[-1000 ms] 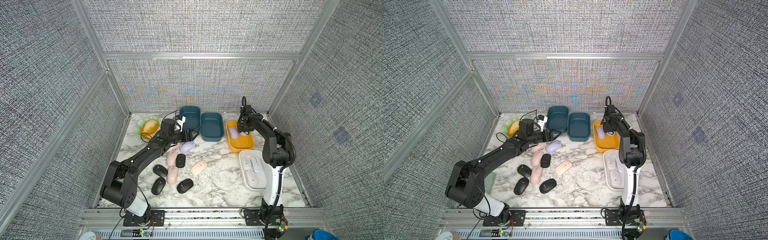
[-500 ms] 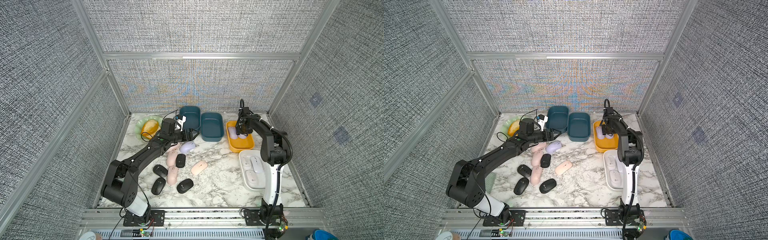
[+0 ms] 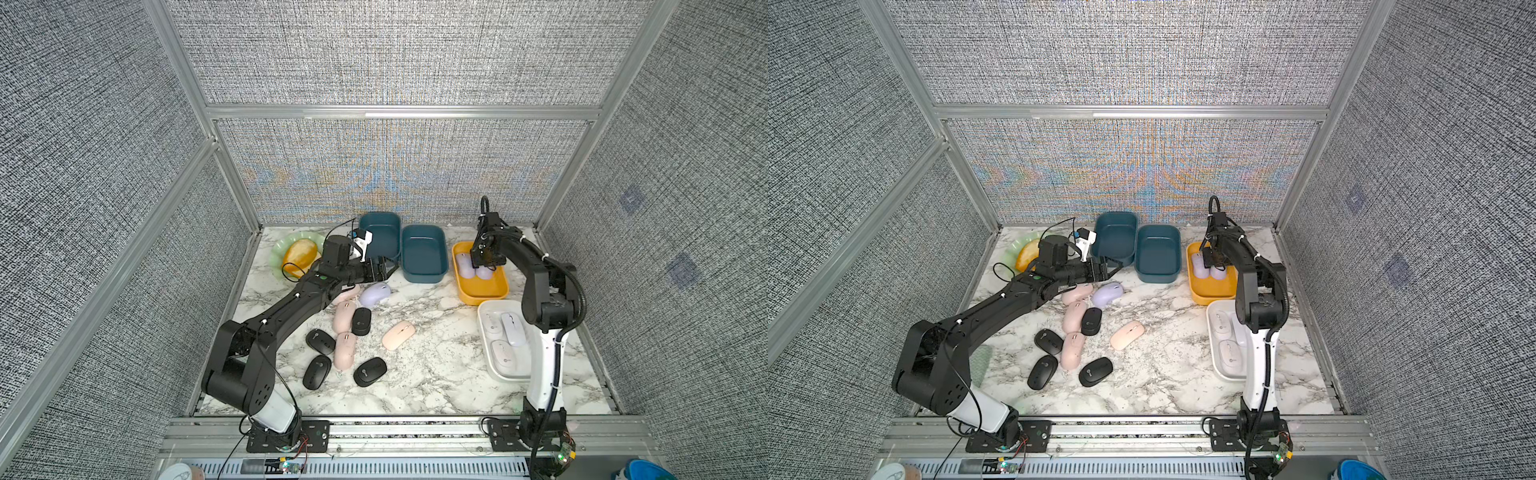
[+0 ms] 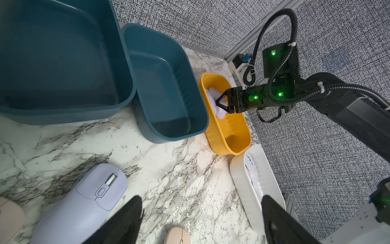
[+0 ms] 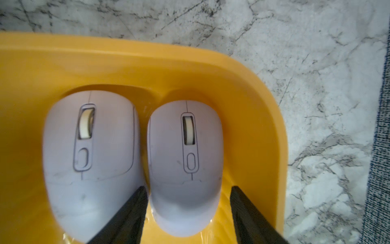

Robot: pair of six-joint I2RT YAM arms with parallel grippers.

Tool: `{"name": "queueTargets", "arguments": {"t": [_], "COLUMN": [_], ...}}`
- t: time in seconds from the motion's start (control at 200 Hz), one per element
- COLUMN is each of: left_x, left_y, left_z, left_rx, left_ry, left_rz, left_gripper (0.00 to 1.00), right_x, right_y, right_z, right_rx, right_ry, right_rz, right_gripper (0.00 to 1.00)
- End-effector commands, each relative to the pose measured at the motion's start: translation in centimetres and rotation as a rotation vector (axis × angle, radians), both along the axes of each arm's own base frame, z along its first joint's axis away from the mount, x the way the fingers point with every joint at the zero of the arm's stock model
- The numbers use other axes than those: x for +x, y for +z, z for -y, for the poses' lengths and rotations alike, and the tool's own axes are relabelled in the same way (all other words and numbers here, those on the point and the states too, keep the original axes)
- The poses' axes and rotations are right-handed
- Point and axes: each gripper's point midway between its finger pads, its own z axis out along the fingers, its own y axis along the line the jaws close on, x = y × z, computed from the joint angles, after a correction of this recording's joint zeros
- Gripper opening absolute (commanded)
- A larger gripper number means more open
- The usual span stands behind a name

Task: Place the mice by color into the storage box
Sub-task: Place the mouse in the storage box, then adjust the mouse at the center of the board.

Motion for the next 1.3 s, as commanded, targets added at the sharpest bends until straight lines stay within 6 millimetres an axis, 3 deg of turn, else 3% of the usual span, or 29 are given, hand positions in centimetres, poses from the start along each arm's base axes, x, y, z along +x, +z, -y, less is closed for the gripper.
{"name": "queueTargets", "arguments": {"t": [0.0, 0.115, 0.275, 0.37, 0.47, 0.645, 0.785, 0.866, 0.981, 1.096, 1.296], "left_x": [-0.1, 0.2, 1.8, 2.9, 4.2, 5.8, 7.0, 7.3, 7.5, 7.5, 7.3], "left_y": [0.6, 0.7, 0.5, 0.2, -0.7, -2.1, -2.9, -3.2, -3.5, -3.5, -2.9], "left_z": [-0.2, -0.9, -3.8, -5.9, -8.8, -13.3, -17.2, -18.6, -19.8, -19.7, -19.9], "left_rx": [0.016, 0.039, 0.084, 0.079, 0.063, 0.066, 0.052, 0.034, 0.037, 0.031, 0.033], "left_ry": [-0.003, 0.036, 0.167, 0.242, 0.339, 0.466, 0.556, 0.589, 0.619, 0.615, 0.624], "left_rz": [0.029, 0.041, 0.056, 0.025, -0.048, -0.12, -0.146, -0.16, -0.17, -0.173, -0.156], "left_gripper": [0.89, 0.89, 0.89, 0.89, 0.89, 0.88, 0.88, 0.88, 0.88, 0.87, 0.87], "right_x": [-0.1, -0.4, -1.9, -3.6, -6.1, -10.4, -12.8, -13.4, -13.4, -13.1, -11.8], "right_y": [1.7, 4.7, 9.4, 11.6, 12.3, 11.9, 10.1, 9.3, 7.6, 6.1, 3.4], "right_z": [-0.1, -1.2, -3.9, -6.9, -11.4, -19.1, -26.1, -29.1, -32.3, -34.9, -36.9], "right_rx": [0.002, 0.014, 0.143, 0.191, 0.21, 0.064, 0.106, 0.113, 0.108, 0.091, 0.066], "right_ry": [-0.02, -0.022, -0.023, 0.018, 0.066, 0.14, 0.252, 0.287, 0.278, 0.259, 0.192], "right_rz": [0.024, 0.092, 0.208, 0.263, 0.287, 0.332, 0.322, 0.315, 0.298, 0.307, 0.304], "right_gripper": [0.66, 0.66, 0.65, 0.65, 0.66, 0.67, 0.73, 0.74, 0.75, 0.77, 0.81]}}
